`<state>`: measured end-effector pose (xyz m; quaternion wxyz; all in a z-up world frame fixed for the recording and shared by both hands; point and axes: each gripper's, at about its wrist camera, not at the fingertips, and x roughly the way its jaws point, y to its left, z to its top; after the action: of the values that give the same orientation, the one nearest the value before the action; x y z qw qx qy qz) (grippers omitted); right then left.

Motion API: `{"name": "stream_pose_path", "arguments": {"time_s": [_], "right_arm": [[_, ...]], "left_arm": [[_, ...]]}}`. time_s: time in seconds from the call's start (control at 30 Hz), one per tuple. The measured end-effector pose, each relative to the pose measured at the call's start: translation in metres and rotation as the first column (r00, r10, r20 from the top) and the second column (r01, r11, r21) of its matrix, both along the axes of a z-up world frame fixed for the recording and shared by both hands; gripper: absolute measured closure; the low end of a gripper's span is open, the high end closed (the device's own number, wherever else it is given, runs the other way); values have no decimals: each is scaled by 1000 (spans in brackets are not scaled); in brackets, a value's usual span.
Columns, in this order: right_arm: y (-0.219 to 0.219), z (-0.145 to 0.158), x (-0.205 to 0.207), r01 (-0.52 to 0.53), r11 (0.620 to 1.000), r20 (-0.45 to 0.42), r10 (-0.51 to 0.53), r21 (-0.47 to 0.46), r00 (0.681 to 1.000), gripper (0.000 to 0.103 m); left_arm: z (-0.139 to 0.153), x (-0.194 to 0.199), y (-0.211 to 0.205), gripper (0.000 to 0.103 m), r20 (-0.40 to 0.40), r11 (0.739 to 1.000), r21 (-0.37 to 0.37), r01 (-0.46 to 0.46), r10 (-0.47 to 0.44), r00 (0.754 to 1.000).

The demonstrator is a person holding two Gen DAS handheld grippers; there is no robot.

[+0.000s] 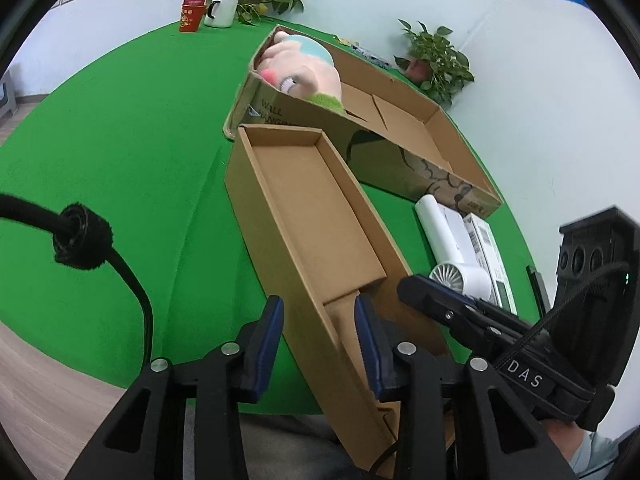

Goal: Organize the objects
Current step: 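Lift the narrow cardboard tray with the left gripper toward the large box, then lower the narrow tray into the box beside the pig and open the left gripper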

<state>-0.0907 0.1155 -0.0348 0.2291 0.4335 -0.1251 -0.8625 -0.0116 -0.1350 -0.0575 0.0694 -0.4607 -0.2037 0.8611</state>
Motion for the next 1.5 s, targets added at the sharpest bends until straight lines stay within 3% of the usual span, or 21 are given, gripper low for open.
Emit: {"name": "stream_pose_path", "arguments": {"time_s": [0.27,0.5,0.7,0.87,1.0,1.2,1.5], "right_arm": [[-7,-7,-10,-50,996,12,49,73,999,90],[-3,-7,1,-60,988,-34,66,140,997,92],[13,-7,9,-7,990,-33,12,140,999,91],[27,4,11,51,992,-68,-43,117,997,91],[25,33,19,125,973,-245,-76,192,967,91],[42,57,-8,176,972,-302,-123,156,945,92],[64,113,-52,279,948,-435,-189,152,880,93]], "left_arm": [[-10,8,11,76,23,999,13,-30,29,999],[-8,2,18,85,34,999,8,-32,31,999],[2,-4,38,87,17,998,-53,29,-28,999],[27,-8,59,88,-52,991,-118,70,-77,996],[50,-14,71,91,-117,982,-166,90,-110,987],[86,-41,83,91,-213,977,-187,100,-139,967],[157,-101,105,91,-355,963,-224,153,-227,907]]}}
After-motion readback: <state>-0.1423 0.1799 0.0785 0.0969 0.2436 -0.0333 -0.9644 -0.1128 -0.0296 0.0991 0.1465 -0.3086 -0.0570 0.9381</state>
